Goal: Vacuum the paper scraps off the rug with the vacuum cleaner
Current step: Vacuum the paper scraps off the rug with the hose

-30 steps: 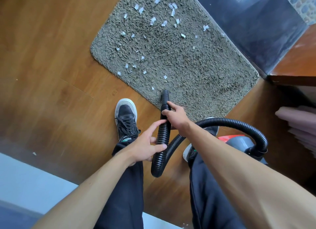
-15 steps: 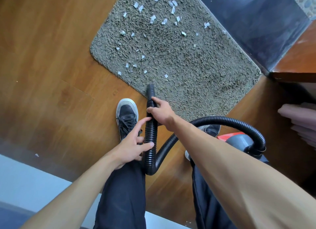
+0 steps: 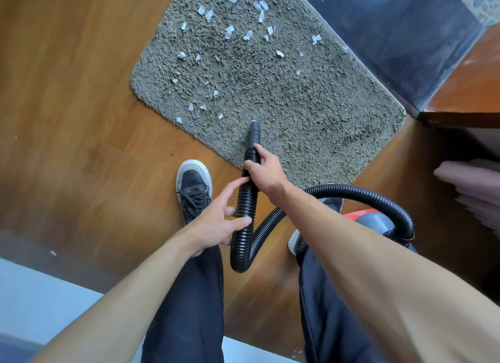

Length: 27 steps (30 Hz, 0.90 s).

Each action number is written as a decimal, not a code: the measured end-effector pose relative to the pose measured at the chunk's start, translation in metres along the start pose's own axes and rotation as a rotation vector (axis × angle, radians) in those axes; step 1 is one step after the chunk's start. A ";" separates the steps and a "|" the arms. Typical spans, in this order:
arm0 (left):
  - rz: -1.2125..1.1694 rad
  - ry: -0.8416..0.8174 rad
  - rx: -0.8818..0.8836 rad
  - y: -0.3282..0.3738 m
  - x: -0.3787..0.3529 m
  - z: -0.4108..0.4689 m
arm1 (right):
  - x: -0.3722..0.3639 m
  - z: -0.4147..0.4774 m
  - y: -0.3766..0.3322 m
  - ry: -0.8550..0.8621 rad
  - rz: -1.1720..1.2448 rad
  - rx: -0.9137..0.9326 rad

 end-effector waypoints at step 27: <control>-0.058 0.050 0.014 -0.002 0.024 -0.011 | -0.022 -0.007 -0.031 -0.074 -0.157 0.005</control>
Point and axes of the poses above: each hand's wrist, its own z-axis towards the middle knuckle, its own x-axis out of the back of the hand, y = z × x, the point moved 3 cm from there along z, towards the middle knuckle, and after that the axes turned 6 degrees about y, right-handed, at the moved point
